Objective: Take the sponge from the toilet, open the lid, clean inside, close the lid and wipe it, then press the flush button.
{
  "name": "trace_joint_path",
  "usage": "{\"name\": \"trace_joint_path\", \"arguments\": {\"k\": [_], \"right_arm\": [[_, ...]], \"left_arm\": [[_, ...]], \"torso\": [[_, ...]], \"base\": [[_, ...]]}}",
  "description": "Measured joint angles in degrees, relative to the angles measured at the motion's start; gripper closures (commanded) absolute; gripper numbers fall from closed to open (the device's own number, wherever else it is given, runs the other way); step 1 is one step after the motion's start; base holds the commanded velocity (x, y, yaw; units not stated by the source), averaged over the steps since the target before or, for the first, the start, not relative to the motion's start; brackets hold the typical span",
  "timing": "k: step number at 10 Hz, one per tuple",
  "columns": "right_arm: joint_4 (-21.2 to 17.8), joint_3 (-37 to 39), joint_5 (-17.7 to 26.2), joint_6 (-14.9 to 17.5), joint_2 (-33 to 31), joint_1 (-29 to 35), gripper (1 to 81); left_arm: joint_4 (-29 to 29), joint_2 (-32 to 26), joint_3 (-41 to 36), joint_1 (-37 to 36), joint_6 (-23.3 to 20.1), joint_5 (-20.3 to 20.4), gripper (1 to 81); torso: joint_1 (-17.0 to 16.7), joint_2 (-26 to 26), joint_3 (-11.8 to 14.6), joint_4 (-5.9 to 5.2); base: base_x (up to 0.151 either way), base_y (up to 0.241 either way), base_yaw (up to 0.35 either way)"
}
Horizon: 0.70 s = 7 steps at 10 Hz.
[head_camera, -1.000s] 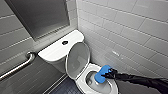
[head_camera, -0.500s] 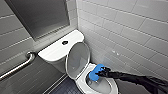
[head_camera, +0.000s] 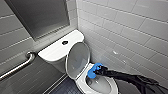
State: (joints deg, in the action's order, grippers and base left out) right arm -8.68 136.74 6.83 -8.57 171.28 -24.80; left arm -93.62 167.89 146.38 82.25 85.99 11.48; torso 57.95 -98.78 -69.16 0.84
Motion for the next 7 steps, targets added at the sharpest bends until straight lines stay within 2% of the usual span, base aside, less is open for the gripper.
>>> {"name": "trace_joint_path", "arguments": {"k": [3,7], "right_arm": [[-0.02,0.16,-2.61,-2.73,-1.13,-1.57,81.1],[0.0,-9.7,-4.29,-5.57,-11.68,-3.8,81.1]], "left_arm": [[0.0,-0.27,0.0,0.2,0.0,0.04,1.0],[0.0,0.11,-0.02,0.33,-0.02,0.09,1.0]], "torso": [[0.0,0.0,0.0,0.0],[0.0,0.0,0.0,0.0]], "base": [[0.0,0.0,0.0],[0.0,0.0,0.0]]}}
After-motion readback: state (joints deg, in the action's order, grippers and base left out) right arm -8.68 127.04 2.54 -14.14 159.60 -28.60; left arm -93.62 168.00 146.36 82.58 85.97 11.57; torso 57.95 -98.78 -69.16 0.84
